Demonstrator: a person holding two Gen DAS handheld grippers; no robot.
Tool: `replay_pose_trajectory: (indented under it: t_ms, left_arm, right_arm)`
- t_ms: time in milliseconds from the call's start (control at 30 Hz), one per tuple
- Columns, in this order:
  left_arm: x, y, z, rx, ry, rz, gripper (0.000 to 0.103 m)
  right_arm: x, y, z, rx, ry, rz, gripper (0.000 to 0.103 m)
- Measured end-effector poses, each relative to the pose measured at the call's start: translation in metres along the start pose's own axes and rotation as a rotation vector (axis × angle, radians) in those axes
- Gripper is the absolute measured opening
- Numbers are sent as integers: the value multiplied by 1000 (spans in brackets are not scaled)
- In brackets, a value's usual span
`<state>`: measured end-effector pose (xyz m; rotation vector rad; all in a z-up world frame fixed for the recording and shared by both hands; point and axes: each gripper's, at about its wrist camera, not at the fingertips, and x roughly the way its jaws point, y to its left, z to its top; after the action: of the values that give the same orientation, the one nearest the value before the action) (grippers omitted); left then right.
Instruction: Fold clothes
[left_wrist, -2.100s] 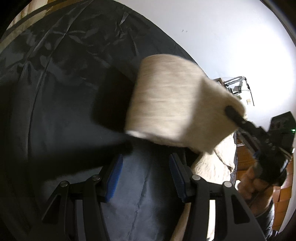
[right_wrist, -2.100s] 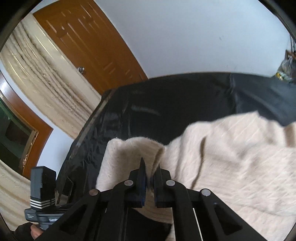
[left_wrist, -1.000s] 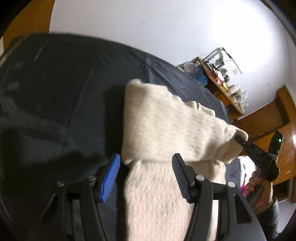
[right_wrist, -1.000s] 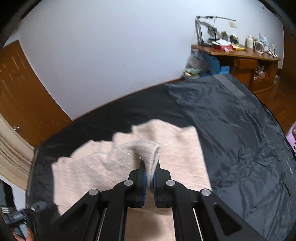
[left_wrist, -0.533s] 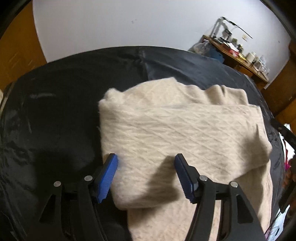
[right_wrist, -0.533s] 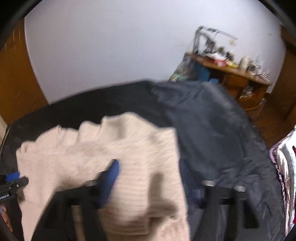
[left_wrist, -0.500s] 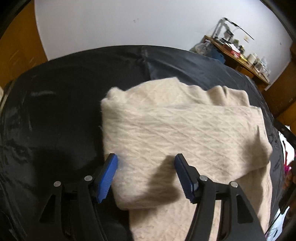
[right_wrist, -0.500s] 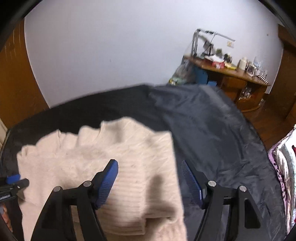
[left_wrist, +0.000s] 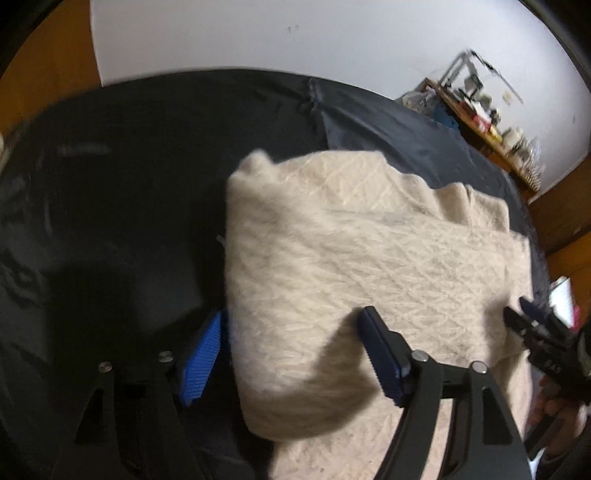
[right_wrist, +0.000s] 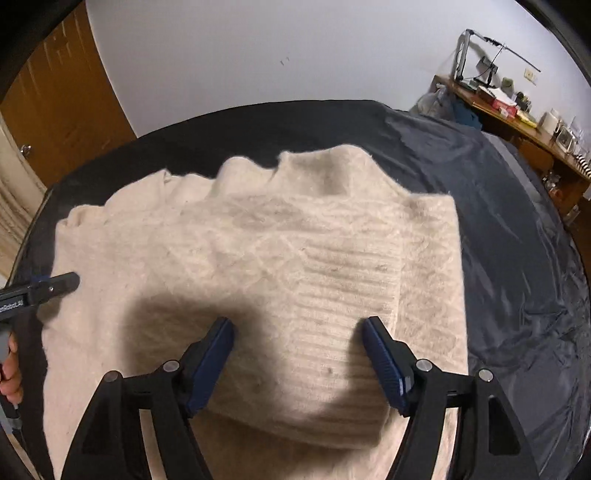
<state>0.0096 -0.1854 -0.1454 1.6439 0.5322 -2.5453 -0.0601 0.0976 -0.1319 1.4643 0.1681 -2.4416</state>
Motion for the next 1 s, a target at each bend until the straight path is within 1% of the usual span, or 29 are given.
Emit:
replay_pose_trajectory:
  t_ms: [100,200,300,333,433,533,600,733,833,1000]
  left_arm:
    - [-1,-1,-2,39,-3,13,81]
    - [-4,-1,-2,36,4,12,81]
    - [-16,-9,-3,83,-24,47,81]
    - [-22,-13,-4,104,-39,47,81]
    - [-35,-25,-9,149,-73,25,81]
    - [-36,-35,-19,179,-63,0,81]
    - [-35,-41,-26,198,-51,-9,81]
    - [-25,-53,-41,285,-67,64,83]
    - [-20,-58,-49,341,-77,114,83]
    - [-21,-55,-53,356,-86,128,84]
  right_arm:
    - [0,2,-1,-15,3,-17,77]
    - [-2,1,-2,-11,5,-18,77]
    - [-13,3,2,8,2,-34,77]
    - [-21,5,1,11,-15,-30,77]
    - [-41,13,-4,3,-47,-12,77]
    - [-46,27,-16,-16,-33,2,77]
    - [-39,32,-24,-20,-5,-1,77]
    - [-26,36,-37,-15,42,-12,77]
    - [-14,38,-43,-33,61,-41,78]
    - [-12,48,-50,-75,34,-87,85]
